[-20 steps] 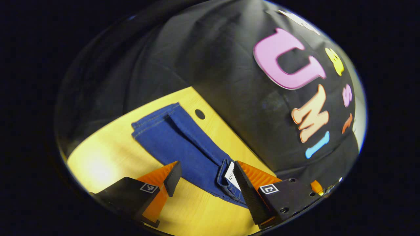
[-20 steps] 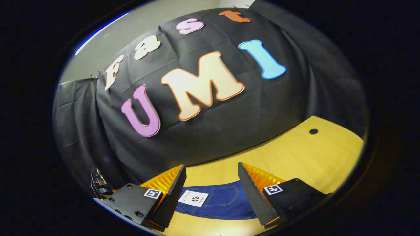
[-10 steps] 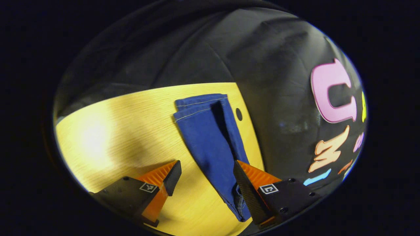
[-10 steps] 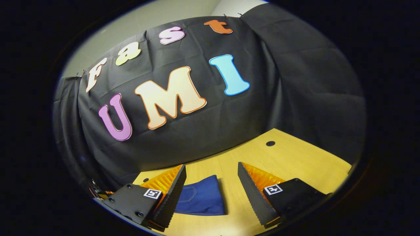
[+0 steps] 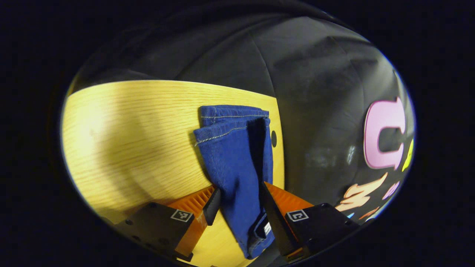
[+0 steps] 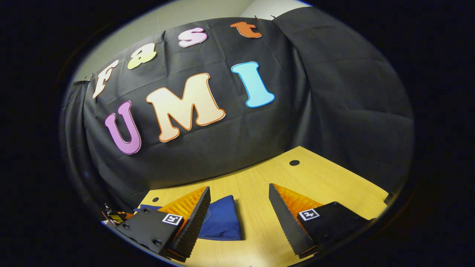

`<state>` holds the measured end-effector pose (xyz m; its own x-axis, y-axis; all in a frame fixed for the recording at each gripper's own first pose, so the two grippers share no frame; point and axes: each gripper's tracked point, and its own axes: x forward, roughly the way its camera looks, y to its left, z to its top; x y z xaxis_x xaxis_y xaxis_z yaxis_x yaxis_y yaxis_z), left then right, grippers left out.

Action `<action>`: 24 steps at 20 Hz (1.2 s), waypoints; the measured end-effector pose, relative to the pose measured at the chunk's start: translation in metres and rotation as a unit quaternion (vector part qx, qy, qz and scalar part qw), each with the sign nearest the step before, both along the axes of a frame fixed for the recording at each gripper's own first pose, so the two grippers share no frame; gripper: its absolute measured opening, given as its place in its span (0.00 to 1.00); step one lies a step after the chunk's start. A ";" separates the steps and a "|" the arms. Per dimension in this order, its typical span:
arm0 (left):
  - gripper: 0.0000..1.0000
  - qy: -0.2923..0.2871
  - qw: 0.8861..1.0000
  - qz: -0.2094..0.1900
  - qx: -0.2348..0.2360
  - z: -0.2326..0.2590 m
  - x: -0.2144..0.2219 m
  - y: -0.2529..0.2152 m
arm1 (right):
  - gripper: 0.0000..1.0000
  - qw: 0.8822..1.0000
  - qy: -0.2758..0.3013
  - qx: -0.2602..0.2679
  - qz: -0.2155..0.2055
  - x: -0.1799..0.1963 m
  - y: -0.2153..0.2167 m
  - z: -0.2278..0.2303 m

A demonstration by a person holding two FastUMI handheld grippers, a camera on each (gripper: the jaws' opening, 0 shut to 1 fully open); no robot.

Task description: Grasp the waist and the cuffs of the jeans and fold them to make the two legs overlap; first hold the waist and fold one-third of the jeans toward the cuffs, then hold the cuffs and fold the remaining one-third in the same direction to finish folding.

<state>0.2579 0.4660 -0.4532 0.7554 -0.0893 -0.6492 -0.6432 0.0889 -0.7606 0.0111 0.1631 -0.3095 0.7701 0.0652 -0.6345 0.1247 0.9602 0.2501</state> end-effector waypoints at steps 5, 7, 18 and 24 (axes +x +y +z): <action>0.58 0.009 0.999 -0.038 0.017 -0.021 0.005 -0.003 | 0.98 1.000 0.007 -0.002 -0.012 -0.004 -0.007 0.001; 0.29 0.000 1.000 -0.028 0.007 -0.018 0.006 0.003 | 0.98 1.000 0.009 -0.007 -0.013 -0.005 -0.012 0.001; 0.00 -0.153 0.974 -0.115 0.118 0.110 0.049 -0.059 | 0.98 1.000 0.007 0.013 -0.019 -0.013 -0.073 0.013; 0.00 -0.190 0.958 -0.167 0.135 0.152 0.054 -0.118 | 0.98 1.000 -0.007 0.019 -0.016 -0.019 -0.102 0.032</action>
<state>0.3124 0.3482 -0.3008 0.9004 -0.2358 -0.3657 -0.2246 0.4680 -0.8547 -0.0083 0.0609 -0.2777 0.7814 0.0636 -0.6208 0.1522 0.9453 0.2884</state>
